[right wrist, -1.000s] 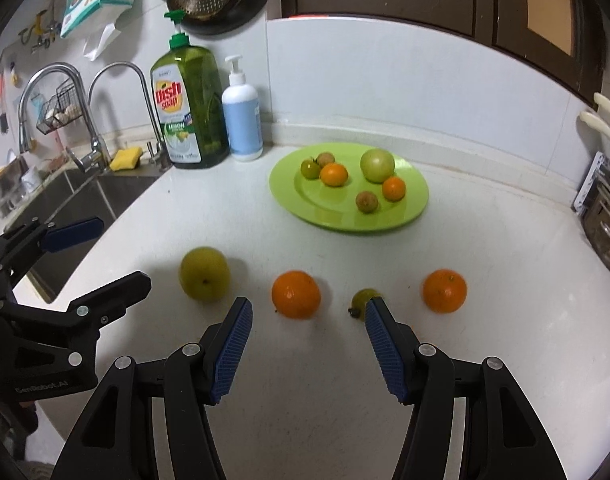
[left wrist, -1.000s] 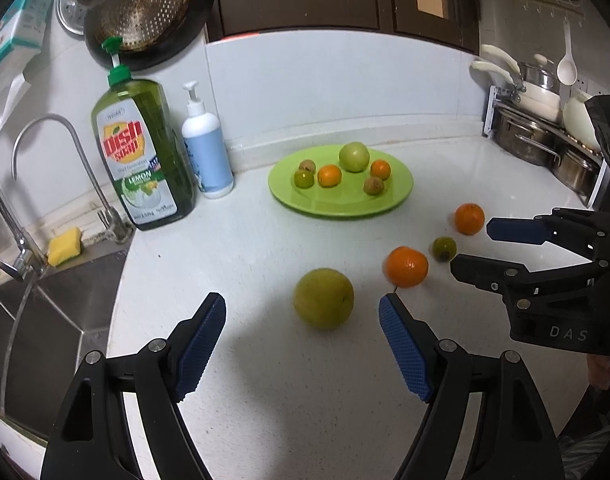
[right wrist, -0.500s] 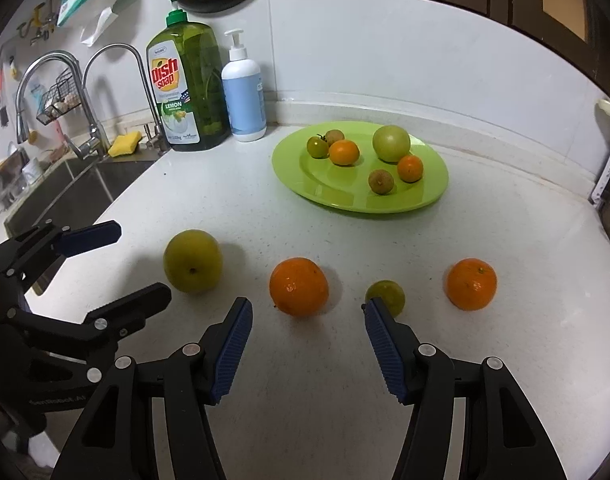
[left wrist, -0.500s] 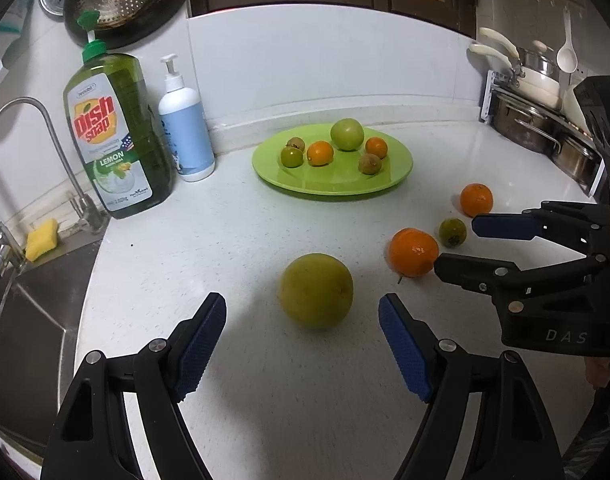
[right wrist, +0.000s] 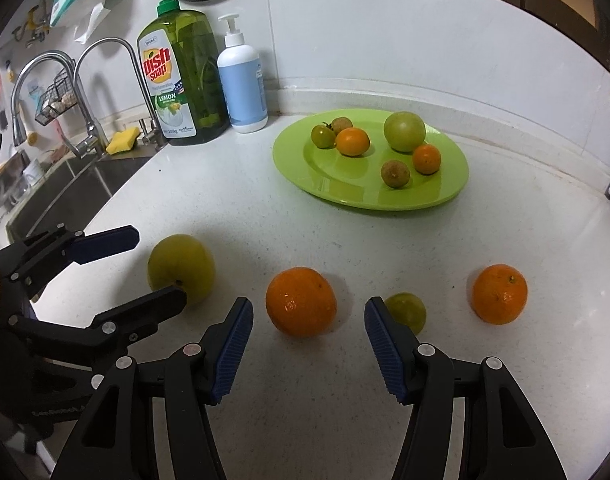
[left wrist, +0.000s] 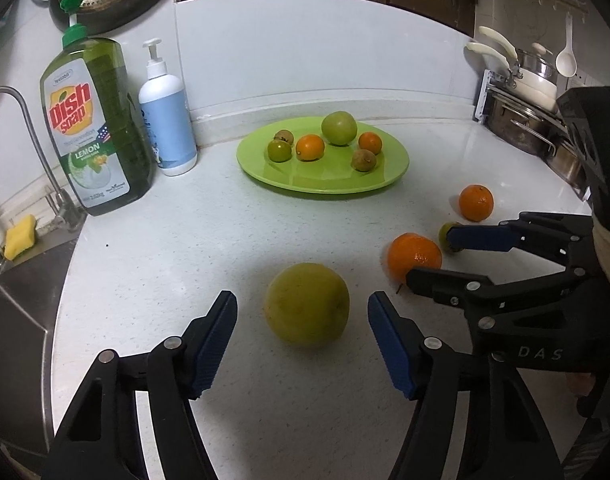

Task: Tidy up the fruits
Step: 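Close the left tool on the yellow-green pear while the right tool grasps an orange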

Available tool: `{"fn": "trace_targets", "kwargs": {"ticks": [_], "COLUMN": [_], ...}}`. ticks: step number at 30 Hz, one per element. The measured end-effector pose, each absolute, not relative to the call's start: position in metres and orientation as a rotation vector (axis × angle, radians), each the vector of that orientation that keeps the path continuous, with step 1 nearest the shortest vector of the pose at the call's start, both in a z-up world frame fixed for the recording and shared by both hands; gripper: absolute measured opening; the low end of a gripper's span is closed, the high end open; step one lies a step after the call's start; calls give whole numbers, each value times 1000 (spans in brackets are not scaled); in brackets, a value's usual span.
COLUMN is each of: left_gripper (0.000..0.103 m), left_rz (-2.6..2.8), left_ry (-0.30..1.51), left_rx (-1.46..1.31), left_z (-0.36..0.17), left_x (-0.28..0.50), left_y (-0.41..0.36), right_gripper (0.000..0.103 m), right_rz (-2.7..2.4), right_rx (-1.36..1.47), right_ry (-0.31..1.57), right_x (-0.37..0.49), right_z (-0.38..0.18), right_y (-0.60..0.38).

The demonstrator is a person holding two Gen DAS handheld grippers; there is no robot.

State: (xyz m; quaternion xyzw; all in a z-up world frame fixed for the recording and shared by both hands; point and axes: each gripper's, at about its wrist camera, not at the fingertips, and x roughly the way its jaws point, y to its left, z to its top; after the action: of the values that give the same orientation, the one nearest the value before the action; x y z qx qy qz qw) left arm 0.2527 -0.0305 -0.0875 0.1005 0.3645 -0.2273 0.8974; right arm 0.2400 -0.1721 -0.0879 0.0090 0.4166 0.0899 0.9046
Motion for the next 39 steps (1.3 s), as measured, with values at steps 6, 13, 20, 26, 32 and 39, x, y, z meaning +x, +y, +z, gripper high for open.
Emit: {"fn": "trace_targets", "kwargs": {"ticks": [6,13,20,26,32,39], "left_gripper": [61,52,47,46,44,42], "left_rz": [-484,-493,-497,-491,-486,-488], "left_ry": [765,791,793,791,792,786], "left_rx": [191,171,166,168,157,152], "left_z": [-90,-96,-96,-96,-95,-92], "left_x": [257,262,263,263,262,259], "left_y": [-32,-34,-31,-32,-30,-29], "right_gripper": [58,54,41,41,41,41], "right_rz": [182,182,204,201,202,196], "right_rx": [20,34,29,22,21,22], "right_ry": [869,879,889,886,882,871], "right_x": [242,248,250,249,249,246], "right_z": [-91,-94,-96,-96,-95,-91], "right_y": [-172,-173,-167,-165,-165,-166]}}
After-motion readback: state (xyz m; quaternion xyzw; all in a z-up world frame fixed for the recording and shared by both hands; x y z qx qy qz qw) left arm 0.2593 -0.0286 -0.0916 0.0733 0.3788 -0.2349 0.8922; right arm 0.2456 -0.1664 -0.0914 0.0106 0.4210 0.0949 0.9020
